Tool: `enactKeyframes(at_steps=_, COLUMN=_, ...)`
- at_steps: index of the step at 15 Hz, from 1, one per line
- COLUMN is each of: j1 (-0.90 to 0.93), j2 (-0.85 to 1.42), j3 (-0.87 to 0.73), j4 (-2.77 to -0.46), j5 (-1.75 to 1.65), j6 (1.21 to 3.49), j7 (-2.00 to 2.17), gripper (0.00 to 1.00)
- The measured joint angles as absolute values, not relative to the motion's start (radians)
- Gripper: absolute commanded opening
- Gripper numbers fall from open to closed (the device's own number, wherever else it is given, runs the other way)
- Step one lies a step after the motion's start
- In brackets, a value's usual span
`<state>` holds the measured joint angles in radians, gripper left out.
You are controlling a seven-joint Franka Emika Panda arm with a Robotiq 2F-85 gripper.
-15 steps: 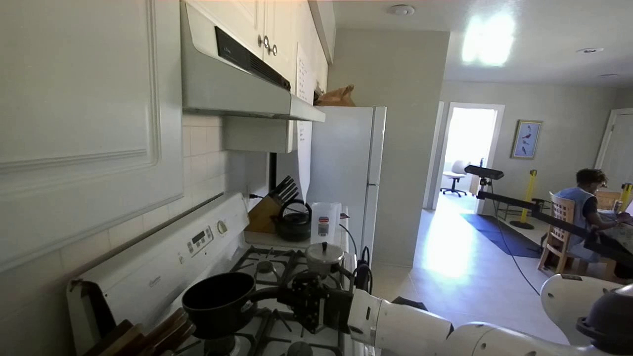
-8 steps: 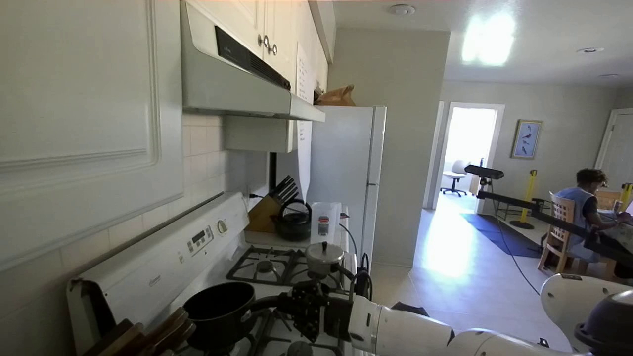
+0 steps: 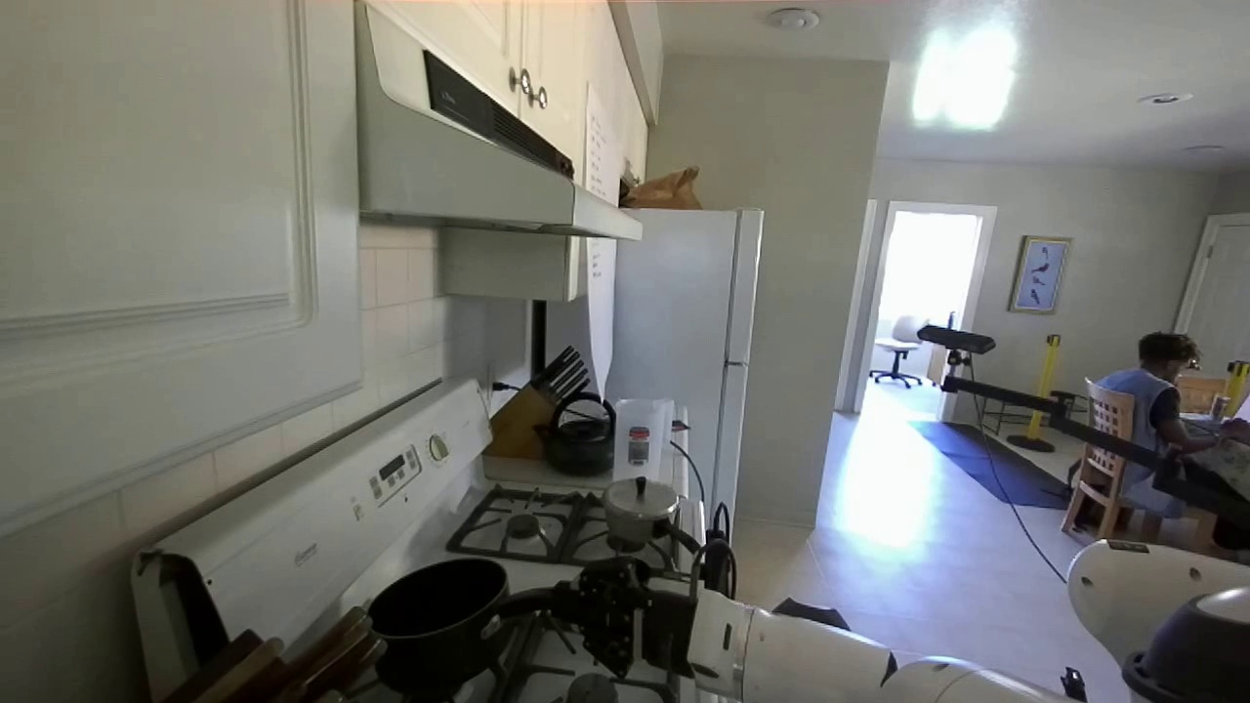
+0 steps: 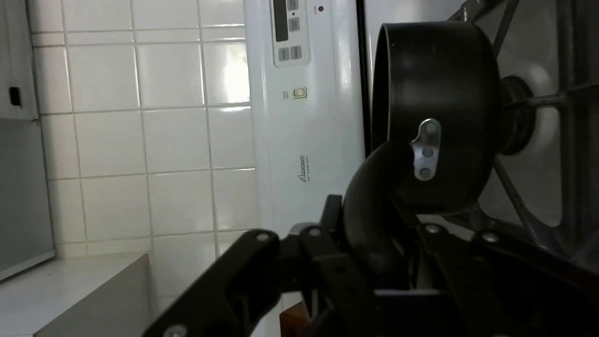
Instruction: Move the black pot to the left side of the stovetop.
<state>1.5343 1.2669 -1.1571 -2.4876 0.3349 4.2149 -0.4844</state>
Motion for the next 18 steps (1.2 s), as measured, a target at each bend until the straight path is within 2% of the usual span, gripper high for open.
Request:
enactKeyframes(at_steps=2, j1=1.534, j2=1.267, j3=-1.157, j4=-2.488, j5=0.335, j6=4.215, j7=-0.484, gripper=0.61)
enactKeyframes(at_steps=6, j1=1.534, j2=1.267, j3=-1.158, j4=-2.487, j5=0.335, j6=4.215, j7=-0.484, gripper=0.89)
enactKeyframes(at_steps=8, j1=1.534, j2=1.267, j3=-1.159, j4=-2.487, j5=0.335, j6=4.215, j7=-0.481, gripper=1.0)
enactKeyframes(at_steps=18, j1=1.491, j2=1.182, j3=-1.148, j4=-2.514, j5=0.147, j6=4.214, j7=-0.469, gripper=1.0)
